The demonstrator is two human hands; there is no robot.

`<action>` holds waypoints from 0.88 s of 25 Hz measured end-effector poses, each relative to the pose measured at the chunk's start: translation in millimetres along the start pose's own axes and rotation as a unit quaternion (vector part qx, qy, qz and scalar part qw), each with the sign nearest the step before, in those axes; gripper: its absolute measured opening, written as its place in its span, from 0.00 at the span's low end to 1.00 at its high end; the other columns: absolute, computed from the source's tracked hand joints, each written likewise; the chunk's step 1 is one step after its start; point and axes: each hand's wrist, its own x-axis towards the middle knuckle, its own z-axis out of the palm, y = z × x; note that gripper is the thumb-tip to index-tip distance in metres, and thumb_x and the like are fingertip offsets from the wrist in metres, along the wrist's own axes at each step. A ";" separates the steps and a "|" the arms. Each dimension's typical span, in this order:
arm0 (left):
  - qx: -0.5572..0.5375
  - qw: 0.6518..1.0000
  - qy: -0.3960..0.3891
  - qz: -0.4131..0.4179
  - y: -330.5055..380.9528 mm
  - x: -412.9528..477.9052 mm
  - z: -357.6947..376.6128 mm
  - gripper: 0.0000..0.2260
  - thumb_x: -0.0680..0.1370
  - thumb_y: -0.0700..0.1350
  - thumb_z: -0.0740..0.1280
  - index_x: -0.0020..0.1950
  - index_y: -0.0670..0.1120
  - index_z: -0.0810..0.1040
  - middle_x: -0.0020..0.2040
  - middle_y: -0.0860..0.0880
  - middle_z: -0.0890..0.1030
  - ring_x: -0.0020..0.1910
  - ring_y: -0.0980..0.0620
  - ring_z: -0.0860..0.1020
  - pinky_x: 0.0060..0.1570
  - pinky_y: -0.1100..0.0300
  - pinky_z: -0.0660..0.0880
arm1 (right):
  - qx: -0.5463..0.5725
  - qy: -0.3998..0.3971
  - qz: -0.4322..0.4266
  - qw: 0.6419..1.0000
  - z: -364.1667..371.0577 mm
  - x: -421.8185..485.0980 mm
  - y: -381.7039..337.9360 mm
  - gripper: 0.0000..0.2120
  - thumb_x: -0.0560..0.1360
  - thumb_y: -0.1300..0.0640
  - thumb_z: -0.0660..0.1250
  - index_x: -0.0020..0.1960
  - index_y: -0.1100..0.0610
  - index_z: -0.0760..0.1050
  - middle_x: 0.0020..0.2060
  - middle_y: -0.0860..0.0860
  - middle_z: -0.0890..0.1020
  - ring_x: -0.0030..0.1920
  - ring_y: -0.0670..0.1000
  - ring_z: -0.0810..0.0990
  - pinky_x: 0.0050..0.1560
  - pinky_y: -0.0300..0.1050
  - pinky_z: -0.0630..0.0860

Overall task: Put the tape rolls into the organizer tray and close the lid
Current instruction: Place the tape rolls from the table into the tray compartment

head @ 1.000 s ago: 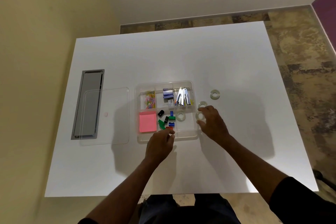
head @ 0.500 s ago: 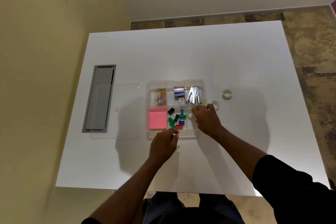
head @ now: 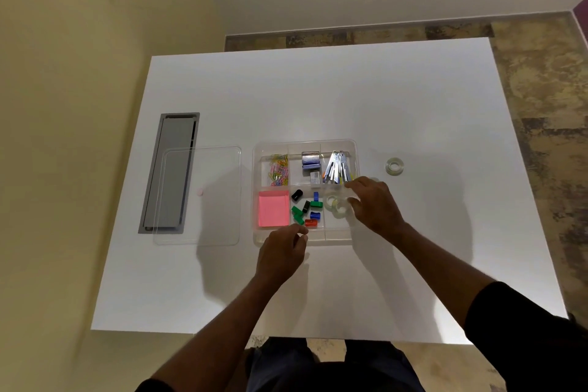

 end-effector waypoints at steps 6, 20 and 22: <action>0.009 1.000 -0.016 0.014 6.9 10.4 8.9 0.11 0.84 0.45 0.69 0.66 0.46 0.85 0.51 0.45 0.89 0.44 0.50 0.84 0.46 0.57 0.81 | 0.062 0.047 0.096 0.992 -14.8 1.9 33.9 0.18 0.77 0.67 0.73 0.66 0.63 0.82 0.63 0.59 0.84 0.63 0.63 0.83 0.61 0.58 0.82; 0.022 0.999 -0.026 0.012 11.7 16.0 22.8 0.10 0.84 0.46 0.69 0.64 0.46 0.86 0.48 0.45 0.88 0.41 0.51 0.81 0.42 0.58 0.77 | -0.124 -0.143 0.057 0.980 -7.0 2.7 48.8 0.18 0.81 0.66 0.65 0.70 0.58 0.74 0.69 0.56 0.75 0.69 0.60 0.75 0.57 0.58 0.85; 0.025 0.999 -0.024 0.013 11.1 15.6 23.4 0.11 0.84 0.45 0.69 0.64 0.46 0.85 0.49 0.45 0.89 0.41 0.52 0.81 0.42 0.59 0.76 | -0.115 -0.135 0.063 0.982 -3.6 -2.9 52.5 0.16 0.81 0.68 0.64 0.67 0.59 0.75 0.65 0.57 0.77 0.66 0.60 0.76 0.54 0.58 0.85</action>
